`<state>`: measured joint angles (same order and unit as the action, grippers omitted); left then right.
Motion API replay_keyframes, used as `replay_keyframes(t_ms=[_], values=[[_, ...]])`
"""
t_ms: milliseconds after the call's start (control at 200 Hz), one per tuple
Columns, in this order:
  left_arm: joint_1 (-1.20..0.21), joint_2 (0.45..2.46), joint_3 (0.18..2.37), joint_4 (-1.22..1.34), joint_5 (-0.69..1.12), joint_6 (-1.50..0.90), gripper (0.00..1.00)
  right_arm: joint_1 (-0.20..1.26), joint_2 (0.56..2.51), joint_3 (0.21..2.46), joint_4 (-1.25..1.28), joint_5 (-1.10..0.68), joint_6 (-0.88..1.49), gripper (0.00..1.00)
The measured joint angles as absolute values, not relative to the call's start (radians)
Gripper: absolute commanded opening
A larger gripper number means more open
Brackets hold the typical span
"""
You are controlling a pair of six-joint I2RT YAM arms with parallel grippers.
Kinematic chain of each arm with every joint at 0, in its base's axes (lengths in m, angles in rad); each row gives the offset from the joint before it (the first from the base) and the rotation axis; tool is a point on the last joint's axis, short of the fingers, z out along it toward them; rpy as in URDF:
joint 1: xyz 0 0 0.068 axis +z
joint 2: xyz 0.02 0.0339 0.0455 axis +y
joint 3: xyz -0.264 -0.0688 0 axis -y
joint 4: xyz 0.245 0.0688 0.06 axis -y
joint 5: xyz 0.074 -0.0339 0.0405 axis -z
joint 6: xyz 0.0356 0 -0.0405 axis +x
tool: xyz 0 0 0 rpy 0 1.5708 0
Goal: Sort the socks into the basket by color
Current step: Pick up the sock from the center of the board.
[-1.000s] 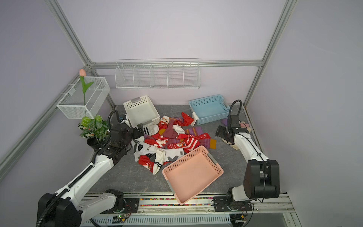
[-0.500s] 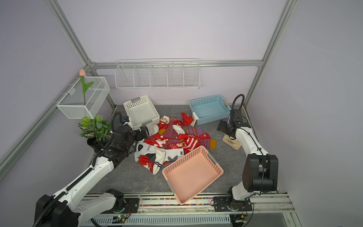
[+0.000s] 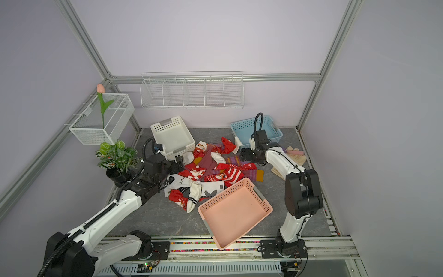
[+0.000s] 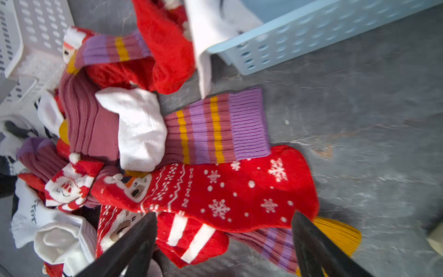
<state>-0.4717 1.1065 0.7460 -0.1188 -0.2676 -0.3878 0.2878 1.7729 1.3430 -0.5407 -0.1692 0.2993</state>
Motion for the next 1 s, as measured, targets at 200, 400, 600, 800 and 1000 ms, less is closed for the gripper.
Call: replay_keyframes(t_ms=[200,400,600,800,1000], values=[[-0.478,1.127,0.747,-0.128,-0.256,-0.408,0.97,0.400,1.816,1.374,-0.548,-0.165,0.262,0.97],[-0.478,1.145,0.748,-0.133,-0.237,-0.426,0.97,0.440,1.823,1.377,-0.556,-0.141,0.212,1.00],[-0.478,1.146,0.748,-0.134,-0.233,-0.435,0.97,0.488,1.854,1.402,-0.561,-0.099,0.151,0.99],[-0.478,1.146,0.756,-0.141,-0.231,-0.437,0.98,0.535,1.921,1.439,-0.561,-0.063,0.112,0.87],[-0.478,1.146,0.761,-0.142,-0.231,-0.437,0.97,0.537,1.935,1.446,-0.564,-0.043,0.089,0.41]])
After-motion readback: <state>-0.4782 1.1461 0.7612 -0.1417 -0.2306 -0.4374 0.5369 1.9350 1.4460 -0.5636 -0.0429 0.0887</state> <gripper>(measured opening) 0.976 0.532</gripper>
